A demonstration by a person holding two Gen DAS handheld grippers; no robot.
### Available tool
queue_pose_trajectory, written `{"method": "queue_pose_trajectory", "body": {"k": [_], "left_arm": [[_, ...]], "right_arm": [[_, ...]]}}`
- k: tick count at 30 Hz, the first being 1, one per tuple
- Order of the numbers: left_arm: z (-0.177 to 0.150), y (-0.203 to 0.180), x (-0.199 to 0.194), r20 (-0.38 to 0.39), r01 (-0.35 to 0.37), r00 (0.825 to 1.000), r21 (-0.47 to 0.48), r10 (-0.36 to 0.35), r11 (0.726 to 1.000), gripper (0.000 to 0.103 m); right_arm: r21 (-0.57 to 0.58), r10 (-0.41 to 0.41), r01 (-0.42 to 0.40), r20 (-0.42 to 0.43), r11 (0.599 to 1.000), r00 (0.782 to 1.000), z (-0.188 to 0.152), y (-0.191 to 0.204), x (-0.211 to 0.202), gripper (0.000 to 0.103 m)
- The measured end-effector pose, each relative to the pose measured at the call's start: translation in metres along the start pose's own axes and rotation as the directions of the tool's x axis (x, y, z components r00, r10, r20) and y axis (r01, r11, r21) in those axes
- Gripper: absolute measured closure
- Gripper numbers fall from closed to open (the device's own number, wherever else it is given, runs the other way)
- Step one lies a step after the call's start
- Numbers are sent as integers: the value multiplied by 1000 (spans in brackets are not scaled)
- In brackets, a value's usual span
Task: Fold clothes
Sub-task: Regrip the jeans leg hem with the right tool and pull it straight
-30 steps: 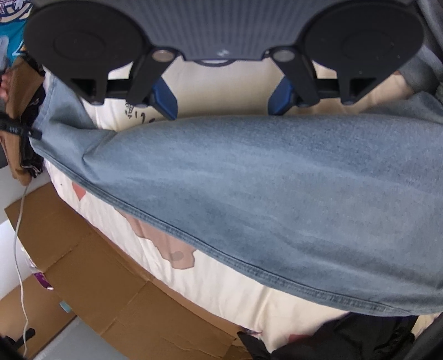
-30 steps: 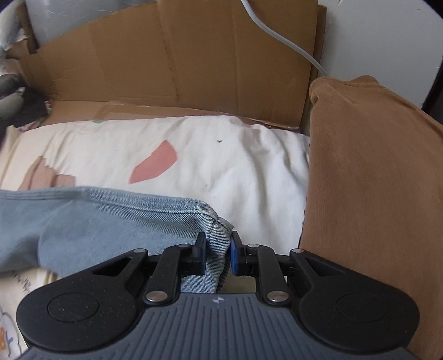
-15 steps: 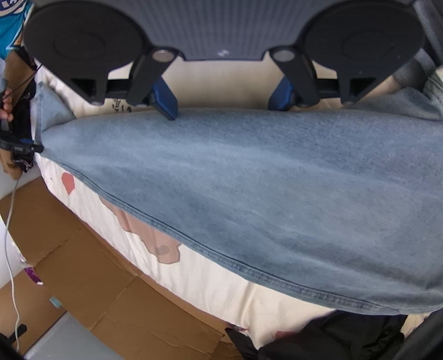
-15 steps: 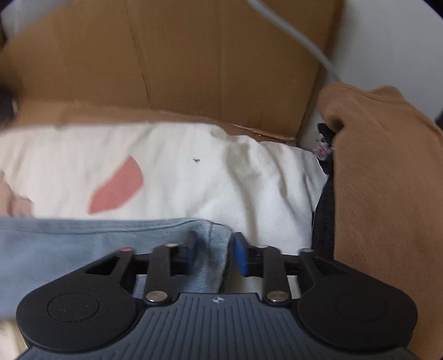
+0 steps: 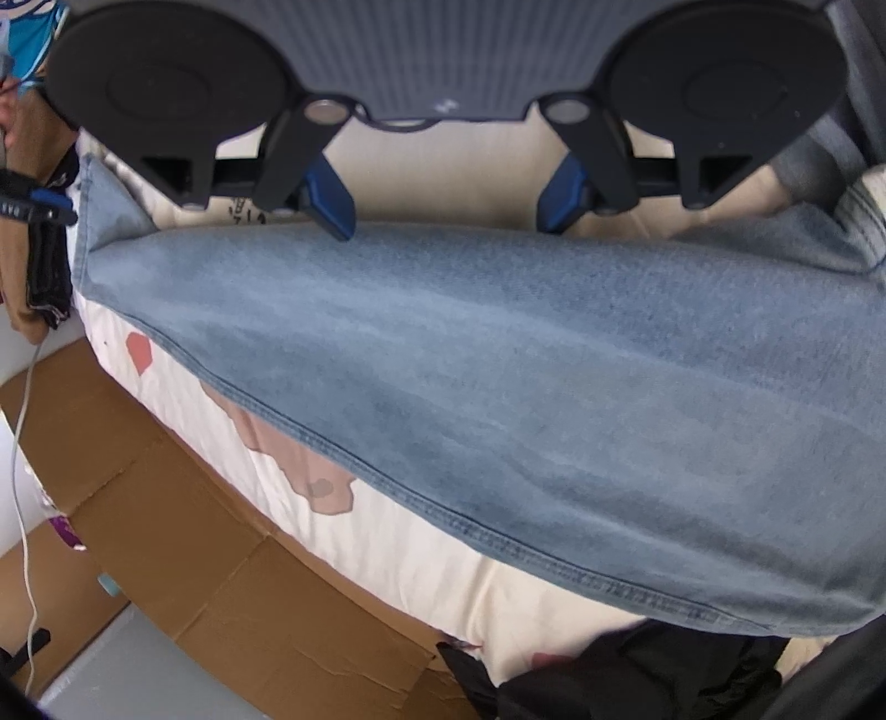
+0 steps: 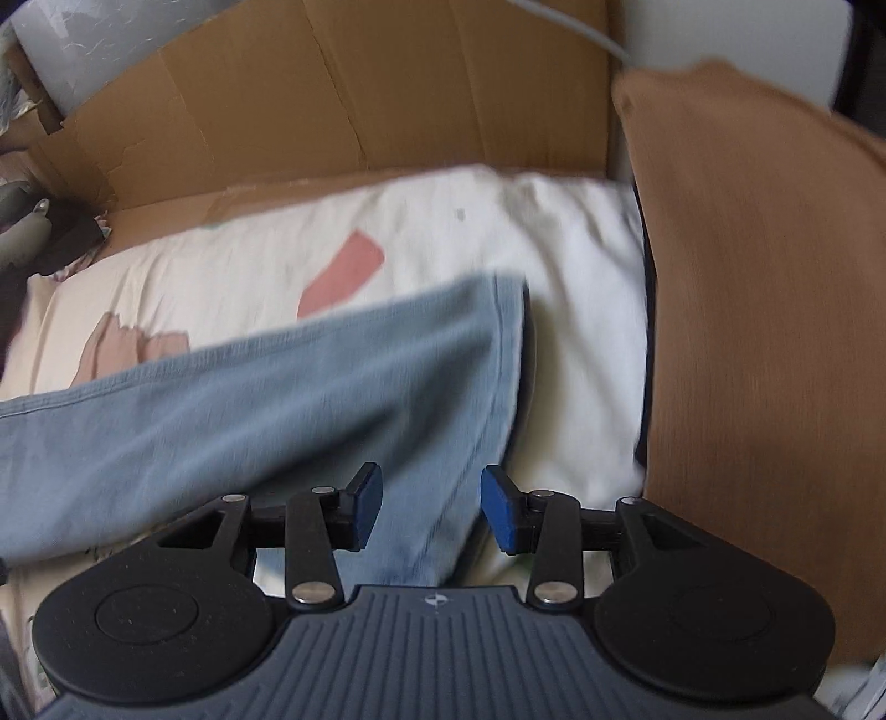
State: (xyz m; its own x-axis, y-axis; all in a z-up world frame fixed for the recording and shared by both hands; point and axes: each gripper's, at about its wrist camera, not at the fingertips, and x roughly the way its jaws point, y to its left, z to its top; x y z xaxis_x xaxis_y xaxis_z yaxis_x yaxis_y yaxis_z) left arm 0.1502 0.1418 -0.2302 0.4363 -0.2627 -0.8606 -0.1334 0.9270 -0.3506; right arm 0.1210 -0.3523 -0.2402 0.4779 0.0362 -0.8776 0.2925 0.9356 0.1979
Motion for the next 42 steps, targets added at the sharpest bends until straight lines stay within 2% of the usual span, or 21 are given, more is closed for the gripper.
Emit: {"method": "queue_pose_trajectory", "body": {"k": [4, 7, 12, 14, 15, 18, 21, 26, 30, 37, 42], "left_arm": [[-12, -12, 7, -16, -1, 1000, 98, 3, 995, 30], [-13, -11, 16, -23, -12, 1000, 86, 14, 996, 30], [-5, -11, 18, 23, -42, 999, 81, 40, 996, 30], [0, -13, 13, 56, -30, 998, 85, 25, 996, 30], [2, -12, 12, 65, -28, 998, 82, 22, 996, 30], [11, -11, 8, 91, -22, 996, 74, 15, 997, 30], [19, -11, 6, 110, -17, 994, 60, 11, 998, 30], [26, -13, -1, 122, 1, 993, 54, -7, 999, 30], [24, -11, 2, 103, 19, 994, 41, -23, 999, 31], [1, -12, 3, 26, 10, 1000, 79, -12, 997, 31], [-20, -5, -10, -1, -6, 1000, 90, 6, 996, 31]], "right_arm": [[69, 20, -17, -48, 997, 999, -25, -6, 1, 56], [169, 72, -60, -61, 984, 996, -41, -14, 4, 56], [333, 178, -159, -27, 929, 984, -55, -27, 14, 56], [345, 199, -189, 8, 919, 980, -55, -29, 13, 75], [338, 195, -191, 23, 922, 981, -54, -30, 10, 90], [331, 211, -225, 77, 916, 974, -50, -32, 0, 94], [269, 197, -224, 122, 937, 973, -39, -26, -14, 95], [257, 129, -169, 163, 952, 978, -21, -38, -38, 96], [241, 86, -126, 169, 962, 982, -15, -50, -50, 96], [238, 16, -37, 87, 971, 996, -32, -67, -38, 96], [225, 0, -22, 97, 974, 995, -36, -72, -43, 96]]}}
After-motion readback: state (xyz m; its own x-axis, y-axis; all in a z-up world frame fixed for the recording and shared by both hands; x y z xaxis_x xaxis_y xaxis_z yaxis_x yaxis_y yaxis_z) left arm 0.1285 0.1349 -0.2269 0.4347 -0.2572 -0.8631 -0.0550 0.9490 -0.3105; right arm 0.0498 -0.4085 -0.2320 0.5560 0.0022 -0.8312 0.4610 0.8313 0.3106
